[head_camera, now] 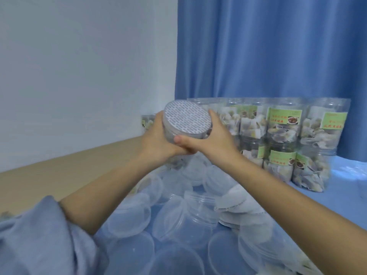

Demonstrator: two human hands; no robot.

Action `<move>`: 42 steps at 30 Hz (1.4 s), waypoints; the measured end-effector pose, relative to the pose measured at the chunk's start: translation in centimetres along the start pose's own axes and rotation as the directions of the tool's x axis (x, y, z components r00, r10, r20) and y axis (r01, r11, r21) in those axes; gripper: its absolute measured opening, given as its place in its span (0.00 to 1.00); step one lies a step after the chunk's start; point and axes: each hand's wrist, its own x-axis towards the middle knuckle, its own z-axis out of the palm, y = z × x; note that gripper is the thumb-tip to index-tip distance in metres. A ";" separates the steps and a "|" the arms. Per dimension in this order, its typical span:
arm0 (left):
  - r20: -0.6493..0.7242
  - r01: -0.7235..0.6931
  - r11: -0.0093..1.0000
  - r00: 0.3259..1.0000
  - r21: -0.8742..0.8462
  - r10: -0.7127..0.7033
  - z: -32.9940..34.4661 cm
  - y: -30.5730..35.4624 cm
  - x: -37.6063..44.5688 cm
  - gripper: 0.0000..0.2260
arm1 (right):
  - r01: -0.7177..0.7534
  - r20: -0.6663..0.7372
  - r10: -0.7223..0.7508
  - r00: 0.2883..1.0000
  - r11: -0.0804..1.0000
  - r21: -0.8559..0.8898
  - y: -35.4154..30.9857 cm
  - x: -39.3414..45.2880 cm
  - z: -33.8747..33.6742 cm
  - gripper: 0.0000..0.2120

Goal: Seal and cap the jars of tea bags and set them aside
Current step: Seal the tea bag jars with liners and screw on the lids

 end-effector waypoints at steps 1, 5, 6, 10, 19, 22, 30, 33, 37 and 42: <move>-0.013 0.033 0.999 0.999 -0.011 -0.033 -1.0 -0.8 0.4 0.30 | -0.030 0.010 0.030 0.999 0.999 0.039 0.1 0.7 1.5 0.35; -0.048 0.260 0.961 0.963 -0.095 -0.265 -3.6 -6.1 3.3 0.38 | -0.149 0.029 0.146 0.989 0.976 0.157 1.9 4.0 7.7 0.34; -0.024 0.310 0.947 0.950 -0.082 -0.313 -4.0 -7.9 4.2 0.36 | -0.170 0.035 0.167 0.985 0.972 0.159 2.7 4.9 9.1 0.34; 0.081 0.420 0.902 0.907 -0.103 -0.413 -4.7 -14.4 7.9 0.27 | -0.236 0.063 0.229 0.971 0.961 0.146 6.9 8.8 13.9 0.37; 0.164 0.541 0.835 0.837 -0.100 -0.522 -4.2 -25.3 16.8 0.28 | -0.450 0.260 0.405 0.876 0.881 0.145 15.0 18.7 19.5 0.22; 0.204 0.591 0.802 0.798 -0.085 -0.566 -3.6 -27.5 19.5 0.36 | -0.584 0.236 0.542 0.806 0.794 0.170 17.8 22.0 19.9 0.25; 0.259 0.637 0.758 0.763 -0.141 -0.593 0.6 -32.4 26.7 0.33 | -0.661 -0.087 0.675 0.732 0.736 0.148 24.3 28.7 21.1 0.19; 0.365 0.659 0.739 0.728 -0.139 -0.580 2.7 -34.5 29.5 0.33 | -0.687 -0.204 0.689 0.695 0.721 0.096 27.2 30.7 21.0 0.15; 0.553 0.688 0.706 0.658 -0.165 -0.512 5.0 -36.5 32.8 0.17 | -0.687 -0.261 0.658 0.707 0.726 -0.031 30.2 33.4 20.5 0.16; 0.401 0.604 0.739 0.782 -0.299 -0.477 7.4 -39.8 35.9 0.30 | -0.682 -0.205 0.658 0.725 0.728 -0.075 33.2 35.6 19.4 0.16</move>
